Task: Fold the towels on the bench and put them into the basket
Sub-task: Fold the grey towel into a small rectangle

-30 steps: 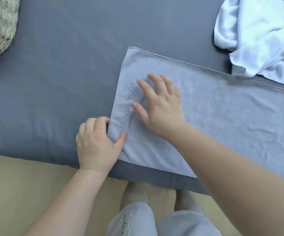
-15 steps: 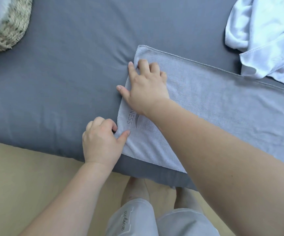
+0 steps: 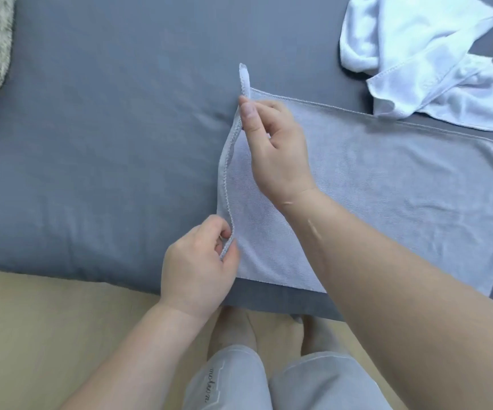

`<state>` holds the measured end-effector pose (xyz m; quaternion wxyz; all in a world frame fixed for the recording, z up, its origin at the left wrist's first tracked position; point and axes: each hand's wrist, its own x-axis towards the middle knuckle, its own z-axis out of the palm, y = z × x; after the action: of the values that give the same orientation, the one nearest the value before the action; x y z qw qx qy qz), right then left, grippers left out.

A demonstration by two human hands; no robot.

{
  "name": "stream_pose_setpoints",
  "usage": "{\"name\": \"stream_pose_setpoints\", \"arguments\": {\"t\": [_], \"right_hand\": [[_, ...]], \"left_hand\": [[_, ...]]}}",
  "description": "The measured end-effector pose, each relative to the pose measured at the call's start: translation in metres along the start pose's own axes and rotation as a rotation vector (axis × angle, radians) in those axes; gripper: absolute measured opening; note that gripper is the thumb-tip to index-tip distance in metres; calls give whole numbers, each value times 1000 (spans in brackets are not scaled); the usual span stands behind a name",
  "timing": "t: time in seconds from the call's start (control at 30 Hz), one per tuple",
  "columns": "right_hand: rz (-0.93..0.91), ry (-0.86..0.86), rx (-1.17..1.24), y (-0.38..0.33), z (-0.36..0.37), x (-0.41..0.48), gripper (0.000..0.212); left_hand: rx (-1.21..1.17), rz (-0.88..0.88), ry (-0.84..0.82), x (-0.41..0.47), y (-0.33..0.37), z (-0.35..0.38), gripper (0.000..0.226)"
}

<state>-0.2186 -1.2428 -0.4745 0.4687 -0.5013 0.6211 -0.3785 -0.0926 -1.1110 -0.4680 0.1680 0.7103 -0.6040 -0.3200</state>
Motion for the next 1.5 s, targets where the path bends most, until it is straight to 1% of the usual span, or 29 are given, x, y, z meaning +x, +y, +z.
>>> {"name": "stream_pose_setpoints", "arguments": {"t": [0.07, 0.1, 0.17, 0.2, 0.3, 0.4, 0.47, 0.5, 0.57, 0.67, 0.73, 0.8, 0.93, 1.0, 1.07, 1.17, 1.27, 1.4, 1.5], "right_hand": [[75, 46, 110, 0, -27, -10, 29], [141, 73, 193, -1, -41, -15, 31], [270, 122, 359, -1, -73, -25, 34], [306, 144, 408, 0, -89, -30, 37], [328, 218, 476, 9, -142, -41, 43], [335, 287, 514, 31, -189, -46, 43], [359, 303, 487, 48, -213, -44, 38], [382, 283, 461, 57, -221, -42, 33], [431, 192, 395, 71, -227, -37, 26], [426, 64, 202, 93, -233, -31, 31], [394, 24, 102, 96, -235, -28, 35], [365, 7, 55, 94, -238, -27, 39], [280, 12, 133, 83, -251, -29, 35], [237, 22, 161, 75, -265, -30, 31], [218, 37, 186, 71, -282, -31, 28], [237, 60, 201, 74, -308, -32, 26], [287, 72, 142, 88, -326, -32, 28], [348, 85, 114, 106, -339, -29, 30], [358, 99, 126, 112, -348, -25, 28]], "left_hand": [[-14, 89, -34, -8, 21, 13, 10], [-19, 118, -55, -11, 32, 22, 8], [-38, 162, -95, -17, 54, 41, 7], [-49, 186, -117, -20, 65, 52, 7], [-67, 279, -203, -28, 99, 84, 10], [-80, 294, -277, -37, 127, 119, 8], [-65, 261, -321, -41, 139, 142, 7], [-48, 234, -340, -41, 142, 152, 8], [-15, 167, -366, -40, 146, 168, 7], [44, 85, -379, -38, 149, 181, 7], [52, 58, -376, -38, 151, 183, 9], [61, 59, -357, -38, 154, 182, 9], [70, 117, -244, -46, 167, 169, 9], [37, 138, -173, -51, 179, 165, 10], [-11, 138, -136, -55, 193, 167, 9], [-60, 136, -162, -60, 216, 185, 10], [-45, 121, -231, -62, 232, 216, 10], [-50, 59, -301, -60, 240, 248, 11], [-46, 54, -310, -59, 246, 258, 11]]}}
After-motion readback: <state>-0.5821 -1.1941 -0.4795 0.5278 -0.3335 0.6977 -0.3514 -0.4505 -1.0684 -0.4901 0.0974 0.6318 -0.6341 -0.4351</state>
